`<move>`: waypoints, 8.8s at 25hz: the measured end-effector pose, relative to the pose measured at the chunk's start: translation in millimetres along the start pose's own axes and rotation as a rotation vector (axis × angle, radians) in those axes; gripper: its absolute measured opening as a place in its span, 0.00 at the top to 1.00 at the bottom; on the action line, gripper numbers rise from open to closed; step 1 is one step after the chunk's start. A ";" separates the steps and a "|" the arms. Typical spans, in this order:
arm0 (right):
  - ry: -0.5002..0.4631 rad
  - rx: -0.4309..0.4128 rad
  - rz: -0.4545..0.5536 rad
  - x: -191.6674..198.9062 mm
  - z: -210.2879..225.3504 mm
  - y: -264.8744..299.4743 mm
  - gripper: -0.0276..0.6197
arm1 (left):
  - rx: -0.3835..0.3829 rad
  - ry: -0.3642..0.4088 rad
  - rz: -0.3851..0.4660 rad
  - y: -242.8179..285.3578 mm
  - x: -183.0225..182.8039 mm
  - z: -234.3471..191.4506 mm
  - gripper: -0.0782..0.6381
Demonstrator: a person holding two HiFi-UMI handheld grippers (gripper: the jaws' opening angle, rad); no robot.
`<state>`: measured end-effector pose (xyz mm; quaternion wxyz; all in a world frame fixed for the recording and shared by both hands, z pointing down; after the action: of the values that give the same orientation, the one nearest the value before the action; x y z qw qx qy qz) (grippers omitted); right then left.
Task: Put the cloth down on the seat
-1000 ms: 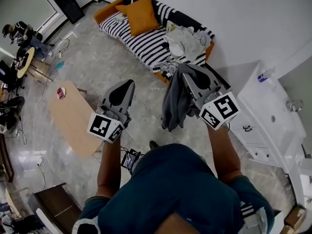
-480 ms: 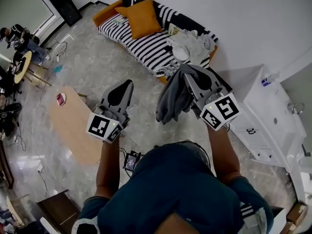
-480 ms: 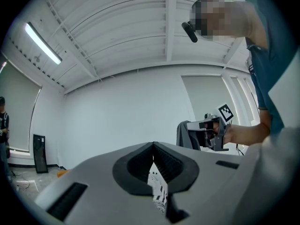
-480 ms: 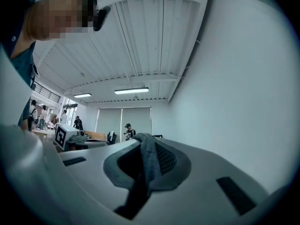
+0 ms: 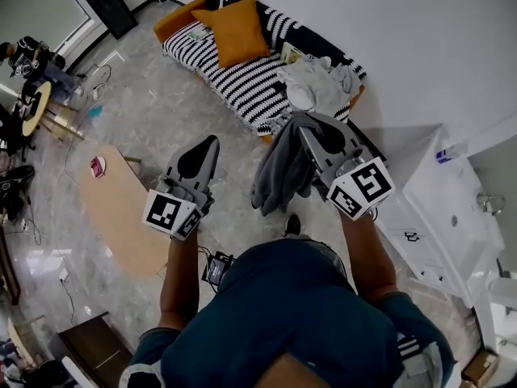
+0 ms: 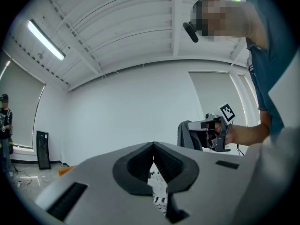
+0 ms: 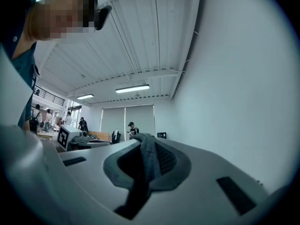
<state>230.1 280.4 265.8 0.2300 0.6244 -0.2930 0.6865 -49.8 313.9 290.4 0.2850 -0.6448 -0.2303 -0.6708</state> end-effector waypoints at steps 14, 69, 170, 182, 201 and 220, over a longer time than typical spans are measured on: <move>-0.021 -0.141 0.010 -4.3 104.0 49.9 0.92 | -0.124 0.016 0.001 91.3 6.3 -8.5 0.88; -0.047 0.016 0.029 10.4 63.9 255.0 0.92 | -0.031 0.015 0.015 65.0 17.2 -250.3 0.88; -0.085 -0.112 -0.009 69.6 293.5 658.0 0.92 | -0.097 0.030 -0.001 331.2 64.1 -608.2 0.88; -0.105 -0.013 -0.030 77.9 298.8 720.7 0.92 | -0.014 -0.023 -0.006 352.2 75.9 -695.7 0.88; -0.165 0.114 -0.064 83.5 323.8 834.7 0.92 | 0.112 0.010 -0.021 395.4 84.7 -830.1 0.88; -0.182 0.017 -0.113 120.5 445.0 896.3 0.92 | 0.072 0.032 -0.054 527.6 130.9 -858.6 0.88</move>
<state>-73.1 -680.0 303.8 0.2353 0.7017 -0.2710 0.6155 -322.1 -664.1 336.4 0.2936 -0.6169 -0.2672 -0.6796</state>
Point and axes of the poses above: the fingertips, and each gripper's own axes: y forward along the fingers, z to its right, x out of its underside, the point moved 9 cm from there along -y, backward along the fingers, and after that the axes turned 4 degrees about x, right-handed, at the moved point
